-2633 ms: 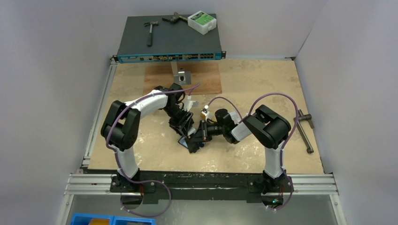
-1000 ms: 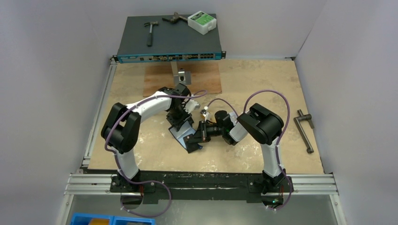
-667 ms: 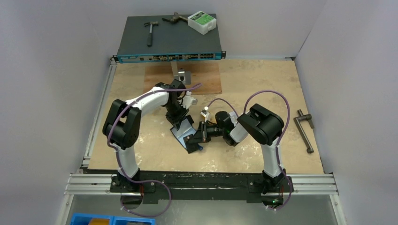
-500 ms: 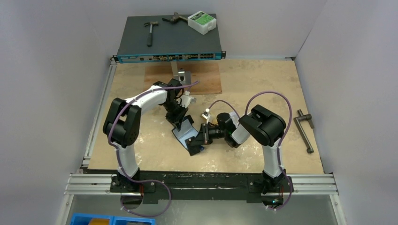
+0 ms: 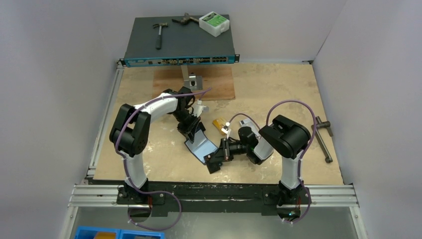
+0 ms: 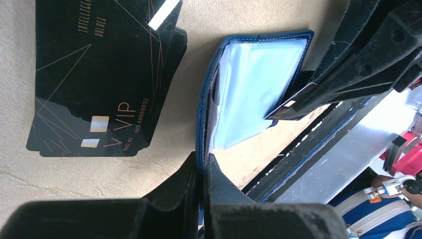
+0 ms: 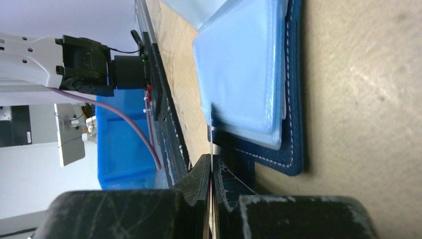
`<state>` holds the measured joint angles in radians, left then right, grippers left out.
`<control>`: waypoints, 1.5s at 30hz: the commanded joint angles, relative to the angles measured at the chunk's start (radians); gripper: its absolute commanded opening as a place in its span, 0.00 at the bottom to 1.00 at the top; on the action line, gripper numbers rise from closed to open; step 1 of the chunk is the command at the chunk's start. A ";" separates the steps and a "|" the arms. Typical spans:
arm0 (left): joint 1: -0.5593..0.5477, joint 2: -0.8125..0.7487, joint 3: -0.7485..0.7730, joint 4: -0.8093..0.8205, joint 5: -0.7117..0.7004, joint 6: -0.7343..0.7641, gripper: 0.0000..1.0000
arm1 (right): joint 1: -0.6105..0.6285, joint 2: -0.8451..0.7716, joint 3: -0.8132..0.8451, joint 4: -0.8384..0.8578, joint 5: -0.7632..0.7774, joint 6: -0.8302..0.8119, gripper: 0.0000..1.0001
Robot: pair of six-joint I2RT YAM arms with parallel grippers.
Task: Put the credit cards into the card holder
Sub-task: Open the card holder at the center of the board.
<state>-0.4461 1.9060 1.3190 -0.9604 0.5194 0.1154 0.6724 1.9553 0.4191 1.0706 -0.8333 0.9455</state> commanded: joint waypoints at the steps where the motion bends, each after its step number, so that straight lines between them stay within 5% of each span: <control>1: 0.001 -0.039 -0.009 0.021 -0.008 0.004 0.00 | -0.012 -0.012 -0.054 0.013 -0.011 -0.010 0.00; 25: -0.011 -0.057 -0.012 0.032 -0.003 -0.003 0.00 | -0.026 0.002 -0.079 0.053 -0.016 0.007 0.00; 45: -0.024 -0.076 -0.014 0.032 0.000 0.002 0.00 | -0.025 0.014 -0.005 -0.108 0.019 -0.039 0.00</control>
<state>-0.4671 1.8847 1.3106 -0.9466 0.5049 0.1154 0.6476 1.9491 0.3889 1.0523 -0.8902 0.9806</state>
